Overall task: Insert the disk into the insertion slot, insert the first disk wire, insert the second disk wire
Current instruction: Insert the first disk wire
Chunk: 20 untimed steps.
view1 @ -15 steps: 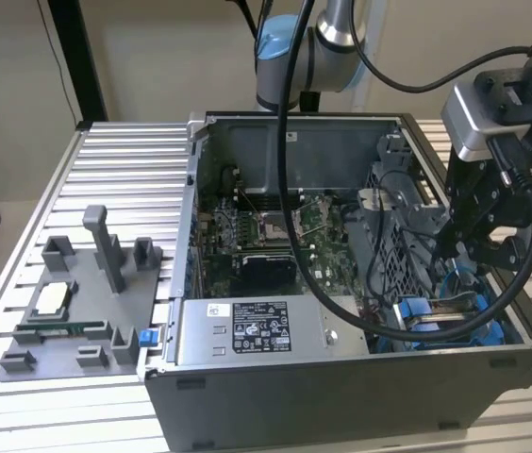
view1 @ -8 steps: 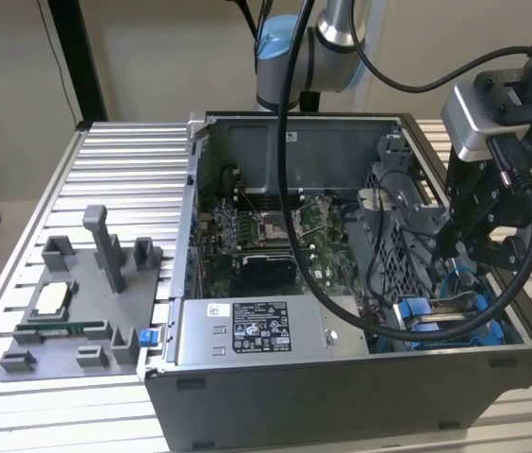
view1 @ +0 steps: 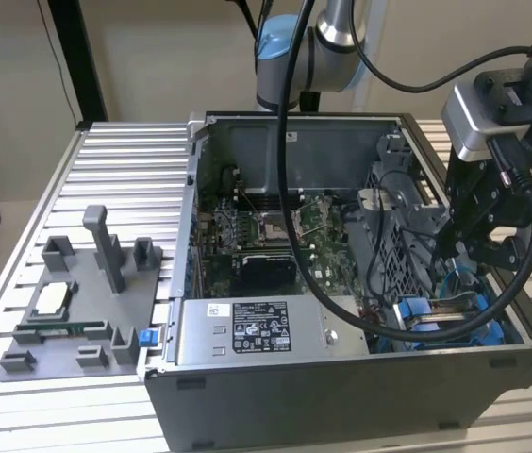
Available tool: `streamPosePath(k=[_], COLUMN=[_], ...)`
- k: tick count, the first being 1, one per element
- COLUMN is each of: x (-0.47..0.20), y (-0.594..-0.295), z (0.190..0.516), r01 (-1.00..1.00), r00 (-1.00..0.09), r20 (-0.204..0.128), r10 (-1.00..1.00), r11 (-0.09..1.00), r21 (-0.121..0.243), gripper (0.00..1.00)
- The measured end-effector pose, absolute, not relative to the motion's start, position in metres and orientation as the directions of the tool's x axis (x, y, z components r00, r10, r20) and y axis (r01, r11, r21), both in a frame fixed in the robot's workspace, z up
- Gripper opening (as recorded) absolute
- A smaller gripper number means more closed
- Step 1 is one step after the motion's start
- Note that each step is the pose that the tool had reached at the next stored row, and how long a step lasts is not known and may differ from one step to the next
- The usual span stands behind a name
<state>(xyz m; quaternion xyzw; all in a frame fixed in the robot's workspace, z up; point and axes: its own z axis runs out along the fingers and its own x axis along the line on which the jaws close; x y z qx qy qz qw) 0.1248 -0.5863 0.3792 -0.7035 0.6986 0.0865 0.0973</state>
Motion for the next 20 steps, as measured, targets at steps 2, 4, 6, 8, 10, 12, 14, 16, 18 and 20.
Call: streamPosePath(k=[2,4,6,8,10,12,14,16,18,20], x=[0.125,0.125,0.125,0.125,0.125,0.125,0.125,0.126,0.128,0.132], y=[-0.586,-0.586,-0.586,-0.586,-0.586,-0.586,-0.585,-0.581,-0.577,-0.573], z=[0.379,0.379,0.378,0.378,0.378,0.378,0.377,0.376,0.374,0.371], r01=[-1.000,-1.000,-1.000,-1.000,-1.000,-1.000,-1.000,-1.000,-1.000,-1.000], r00=[0.009,0.009,0.009,0.009,0.009,0.009,0.009,0.008,0.008,0.007], r20=[-0.257,-0.241,-0.210,-0.176,-0.143,-0.108,-0.080,-0.069,-0.067,-0.066], r10=[-0.966,-0.971,-0.978,-0.984,-0.990,-0.994,-0.997,-0.998,-0.998,-0.998], r11=[-0.005,-0.005,-0.006,-0.006,-0.007,-0.007,-0.007,-0.007,-0.007,-0.006], r21=[-0.016,-0.016,-0.016,-0.015,-0.015,-0.015,-0.015,-0.015,-0.015,-0.015], gripper=[0.00,0.00,0.00,0.00,0.00,0.00,0.00,0.00,0.00,0.00])
